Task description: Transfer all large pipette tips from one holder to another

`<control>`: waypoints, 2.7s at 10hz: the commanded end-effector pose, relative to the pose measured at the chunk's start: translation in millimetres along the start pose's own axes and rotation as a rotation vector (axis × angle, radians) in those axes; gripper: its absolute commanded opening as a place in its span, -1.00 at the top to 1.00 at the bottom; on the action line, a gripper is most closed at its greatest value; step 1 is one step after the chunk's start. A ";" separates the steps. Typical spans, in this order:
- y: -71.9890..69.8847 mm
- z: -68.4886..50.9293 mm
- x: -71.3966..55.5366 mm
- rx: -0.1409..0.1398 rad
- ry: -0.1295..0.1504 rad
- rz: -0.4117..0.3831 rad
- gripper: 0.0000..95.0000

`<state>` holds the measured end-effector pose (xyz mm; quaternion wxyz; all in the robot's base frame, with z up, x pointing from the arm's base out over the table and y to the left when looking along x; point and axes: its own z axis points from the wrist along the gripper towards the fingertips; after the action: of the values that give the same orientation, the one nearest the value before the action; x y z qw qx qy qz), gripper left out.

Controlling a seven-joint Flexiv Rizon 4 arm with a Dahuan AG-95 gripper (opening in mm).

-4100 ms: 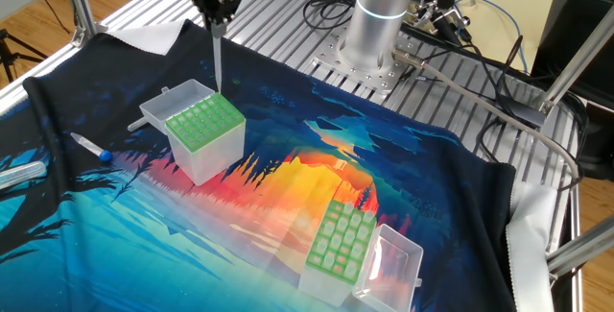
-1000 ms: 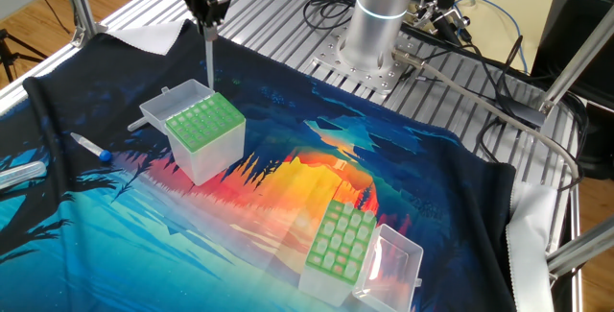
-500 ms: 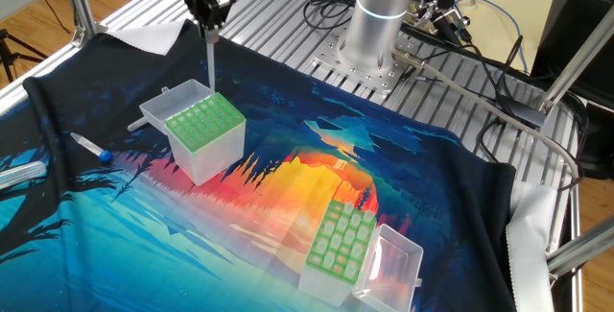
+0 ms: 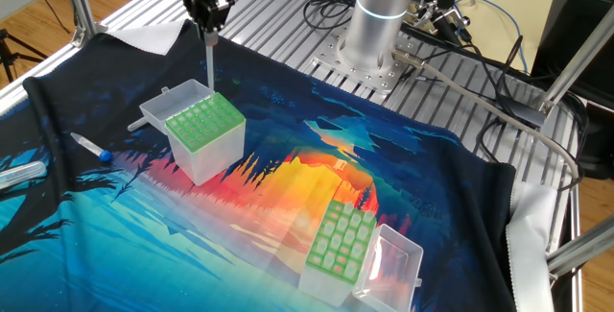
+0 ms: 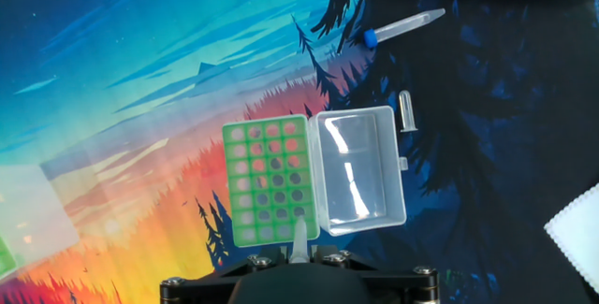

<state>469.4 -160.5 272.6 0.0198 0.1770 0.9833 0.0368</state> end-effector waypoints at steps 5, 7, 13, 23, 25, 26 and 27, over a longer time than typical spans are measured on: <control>-1.2 4.3 -0.4 -0.012 0.003 0.023 1.00; -1.3 7.0 -0.7 -0.016 0.003 0.029 1.00; 6.3 14.4 -2.6 -0.039 0.009 0.072 1.00; 8.9 26.8 -3.6 -0.032 -0.002 0.093 1.00; 9.3 28.2 -3.4 -0.032 0.002 0.103 1.00; 9.3 28.2 -3.4 -0.027 0.004 0.103 1.00; 9.3 28.2 -3.4 -0.022 0.007 0.109 1.00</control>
<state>476.6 -150.7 245.3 0.0158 0.2309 0.9716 0.0484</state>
